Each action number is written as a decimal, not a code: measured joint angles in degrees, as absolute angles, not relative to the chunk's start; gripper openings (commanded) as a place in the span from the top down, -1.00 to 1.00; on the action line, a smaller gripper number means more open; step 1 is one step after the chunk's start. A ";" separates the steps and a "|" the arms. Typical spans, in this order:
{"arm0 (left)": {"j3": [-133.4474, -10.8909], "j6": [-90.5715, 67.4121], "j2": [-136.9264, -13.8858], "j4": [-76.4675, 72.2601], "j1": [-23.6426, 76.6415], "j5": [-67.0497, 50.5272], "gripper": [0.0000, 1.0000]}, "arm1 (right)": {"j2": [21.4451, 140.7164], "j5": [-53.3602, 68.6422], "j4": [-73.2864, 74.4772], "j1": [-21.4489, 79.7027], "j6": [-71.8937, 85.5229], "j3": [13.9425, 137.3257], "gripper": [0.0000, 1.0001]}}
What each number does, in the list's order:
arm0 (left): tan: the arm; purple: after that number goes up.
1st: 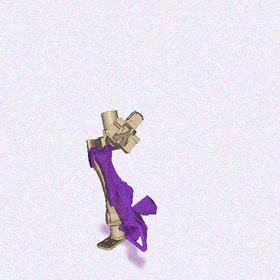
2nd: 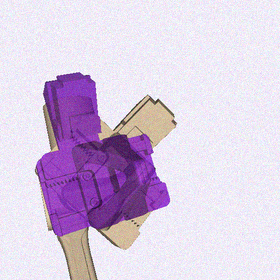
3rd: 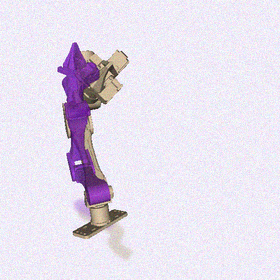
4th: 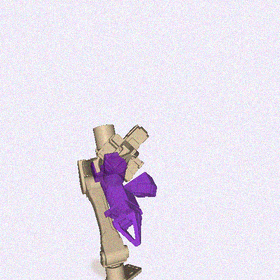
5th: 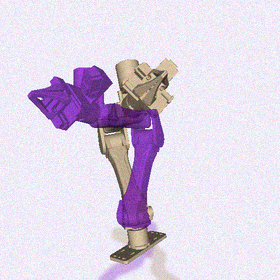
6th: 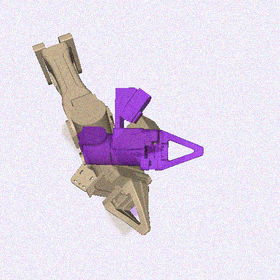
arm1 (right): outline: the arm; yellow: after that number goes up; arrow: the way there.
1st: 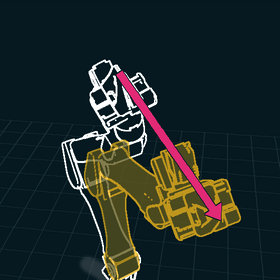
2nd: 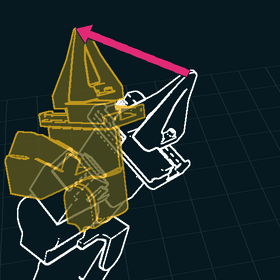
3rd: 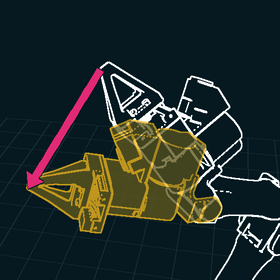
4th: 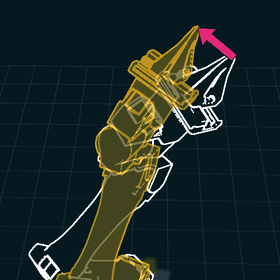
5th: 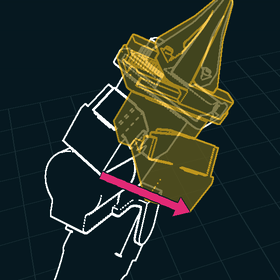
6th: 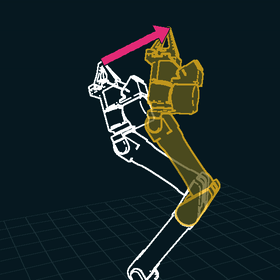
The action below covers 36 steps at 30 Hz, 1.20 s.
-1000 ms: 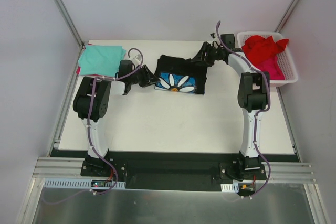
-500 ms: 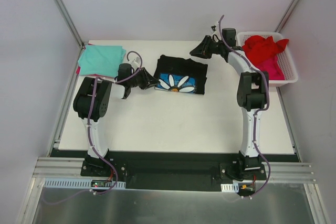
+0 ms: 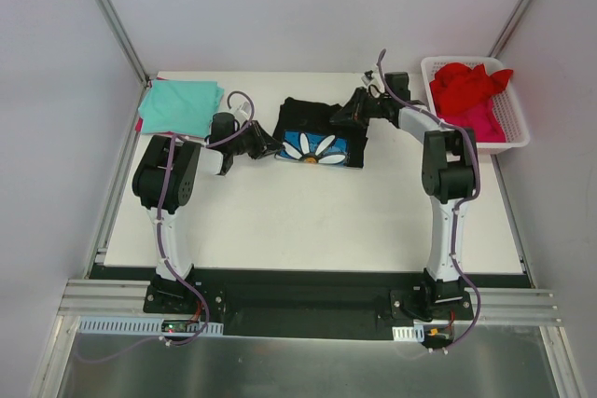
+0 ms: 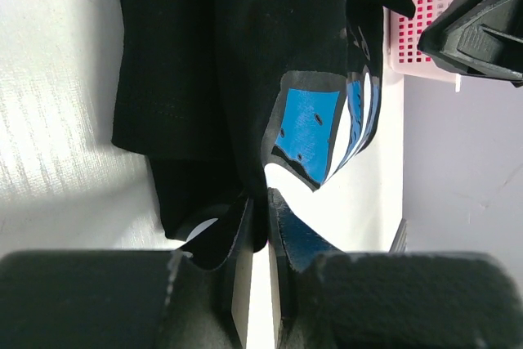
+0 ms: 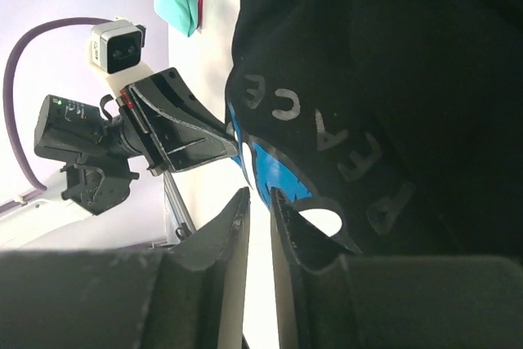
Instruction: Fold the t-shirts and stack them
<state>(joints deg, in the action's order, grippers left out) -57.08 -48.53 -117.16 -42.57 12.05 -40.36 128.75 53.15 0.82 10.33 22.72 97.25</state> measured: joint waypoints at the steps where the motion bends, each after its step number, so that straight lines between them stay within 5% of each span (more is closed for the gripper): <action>1: -57.08 -48.53 -117.16 -42.59 12.05 -40.38 0.81 | 128.75 53.10 1.26 10.24 22.24 97.17 0.67; 10: -57.08 -48.56 -117.16 -42.54 12.05 -40.42 0.86 | 132.79 51.64 5.43 9.08 18.37 105.01 0.99; 20: -58.48 -48.69 -117.16 -41.25 12.05 -40.53 1.00 | 145.77 48.47 11.35 6.22 18.94 115.18 0.99; 36: -58.78 -48.69 -117.16 -40.82 12.05 -40.80 1.00 | 145.73 47.31 13.87 4.84 16.43 120.99 0.99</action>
